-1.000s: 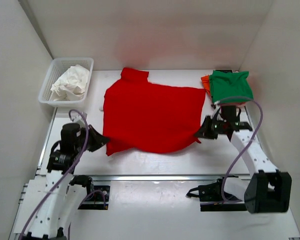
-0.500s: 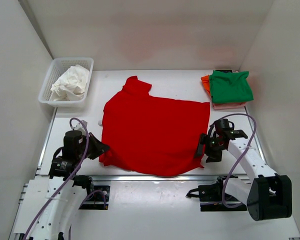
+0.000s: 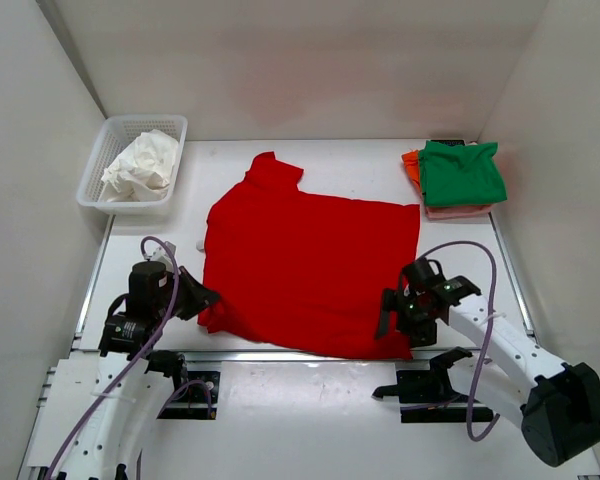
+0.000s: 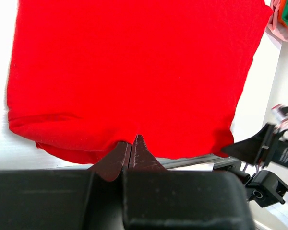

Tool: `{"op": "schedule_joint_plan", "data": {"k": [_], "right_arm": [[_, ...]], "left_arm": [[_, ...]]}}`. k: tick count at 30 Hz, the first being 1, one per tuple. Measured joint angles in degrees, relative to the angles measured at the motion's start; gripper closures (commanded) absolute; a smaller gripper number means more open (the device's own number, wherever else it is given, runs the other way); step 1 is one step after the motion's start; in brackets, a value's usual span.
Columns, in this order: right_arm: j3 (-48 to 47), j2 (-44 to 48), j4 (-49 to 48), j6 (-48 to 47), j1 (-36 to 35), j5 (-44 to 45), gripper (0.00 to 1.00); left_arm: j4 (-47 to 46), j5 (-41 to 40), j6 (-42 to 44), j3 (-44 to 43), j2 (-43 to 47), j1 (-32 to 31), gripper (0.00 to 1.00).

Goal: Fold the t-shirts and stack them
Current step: Fold the flattened tshirt in 1/3 of the way

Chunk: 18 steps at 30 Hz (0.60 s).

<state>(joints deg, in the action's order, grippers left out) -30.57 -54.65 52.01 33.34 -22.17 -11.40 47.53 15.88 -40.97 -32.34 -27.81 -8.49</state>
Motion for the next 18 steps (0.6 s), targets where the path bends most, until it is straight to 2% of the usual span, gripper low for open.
{"op": "schedule_joint_plan", "data": {"k": [1, 2, 4, 6, 7, 13, 18], "right_arm": [[0.98, 0.79, 0.24, 1.46, -2.03, 0.26, 0.26], [1.90, 1.57, 0.52, 2.73, -3.78, 0.63, 0.37], [2.99, 2.75, 1.51, 5.20, -6.93, 1.38, 0.44], [3.19, 3.37, 2.19, 7.17, -8.87, 1.57, 0.86], [3.19, 3.43, 2.08, 7.72, -8.92, 1.36, 0.99], [3.23, 3.45, 2.08, 8.02, -5.31, 0.31, 1.00], [1.77, 3.17, 3.37, 3.26, 2.86, -2.69, 1.00]], "left_arm": [[0.00, 0.02, 0.00, 0.00, -0.02, 0.00, 1.00], [0.00, 0.02, 0.00, 0.00, -0.11, -0.02, 1.00], [-0.02, 0.04, -0.02, 0.00, -0.24, -0.04, 1.00], [-0.07, 0.07, -0.02, 0.00, -0.33, -0.11, 1.00], [-0.13, 0.13, -0.02, -0.02, -0.37, -0.13, 1.00], [-0.28, 0.17, -0.02, -0.92, -1.64, -0.15, 1.00], [-2.27, 0.28, 0.37, -6.10, -8.44, 0.15, 1.00]]}}
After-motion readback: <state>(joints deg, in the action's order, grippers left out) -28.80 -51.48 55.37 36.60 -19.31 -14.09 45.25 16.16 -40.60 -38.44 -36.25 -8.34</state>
